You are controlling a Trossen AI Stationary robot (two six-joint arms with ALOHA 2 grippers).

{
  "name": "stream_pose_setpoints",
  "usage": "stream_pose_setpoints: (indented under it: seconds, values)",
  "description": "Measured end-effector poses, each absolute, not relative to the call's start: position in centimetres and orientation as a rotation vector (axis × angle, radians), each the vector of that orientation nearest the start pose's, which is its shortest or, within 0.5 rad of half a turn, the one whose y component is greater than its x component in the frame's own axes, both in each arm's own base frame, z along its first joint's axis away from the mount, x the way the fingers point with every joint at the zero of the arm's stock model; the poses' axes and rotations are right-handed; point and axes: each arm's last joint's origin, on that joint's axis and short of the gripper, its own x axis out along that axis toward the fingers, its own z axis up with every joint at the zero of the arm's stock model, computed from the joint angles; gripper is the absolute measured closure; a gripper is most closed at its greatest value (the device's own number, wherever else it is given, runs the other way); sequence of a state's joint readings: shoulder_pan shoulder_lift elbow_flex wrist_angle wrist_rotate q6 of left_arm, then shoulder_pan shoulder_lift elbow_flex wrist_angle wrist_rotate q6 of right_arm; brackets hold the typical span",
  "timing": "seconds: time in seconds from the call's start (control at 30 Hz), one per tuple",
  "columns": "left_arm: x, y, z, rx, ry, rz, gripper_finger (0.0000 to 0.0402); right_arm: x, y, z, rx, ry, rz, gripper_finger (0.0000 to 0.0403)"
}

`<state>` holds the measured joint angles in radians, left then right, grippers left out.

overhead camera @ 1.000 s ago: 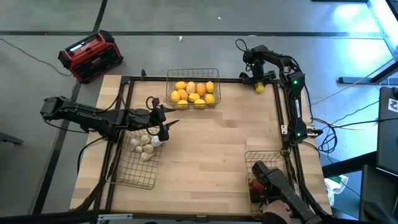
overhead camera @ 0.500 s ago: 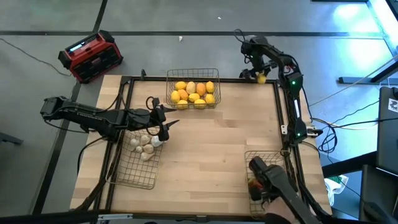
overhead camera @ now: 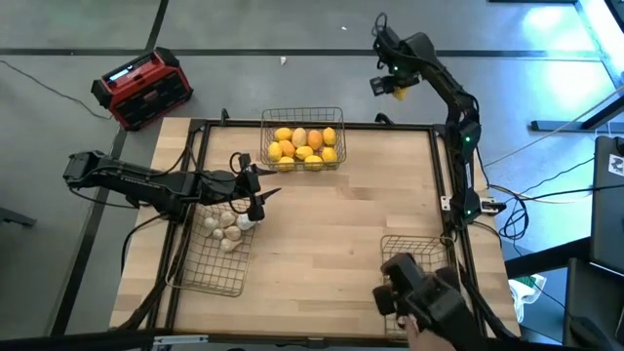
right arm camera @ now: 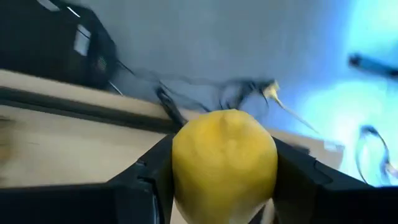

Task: Sort produce into baskets
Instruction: Put the lemon into the top wire basket

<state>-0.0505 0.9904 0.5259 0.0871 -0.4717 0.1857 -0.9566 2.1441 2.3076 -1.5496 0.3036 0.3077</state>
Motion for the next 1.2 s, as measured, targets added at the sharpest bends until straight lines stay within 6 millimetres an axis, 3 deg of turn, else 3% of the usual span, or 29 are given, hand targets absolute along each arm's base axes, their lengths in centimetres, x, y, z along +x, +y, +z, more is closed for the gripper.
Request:
stream_pose_setpoints:
  seconds: [0.1,0.23,0.5,0.7,0.87,1.2]
  values:
    - [20.9,0.3,23.4,0.262,0.394,0.385,0.0178,24.4,-32.7,35.4,0.648,1.124,-1.206,0.0213]
    - [20.9,0.3,23.5,0.257,0.388,0.387,0.0178,27.3,-30.5,37.0,0.572,1.007,-1.096,0.0213]
    - [20.8,-0.2,23.8,0.253,0.365,0.368,0.0178,34.2,-26.6,36.8,0.392,0.847,-0.873,0.0213]
    - [19.9,-0.5,24.9,0.249,0.307,0.358,0.0178,38.3,-24.4,35.1,0.342,0.723,-0.692,0.0213]
    - [19.2,-0.5,25.5,0.249,0.282,0.359,0.0178,40.4,-23.5,32.0,0.318,0.680,-0.598,0.0213]
    - [18.9,-0.4,25.7,0.236,0.269,0.361,0.0178,40.1,-23.5,26.2,0.345,0.794,-0.606,0.0213]
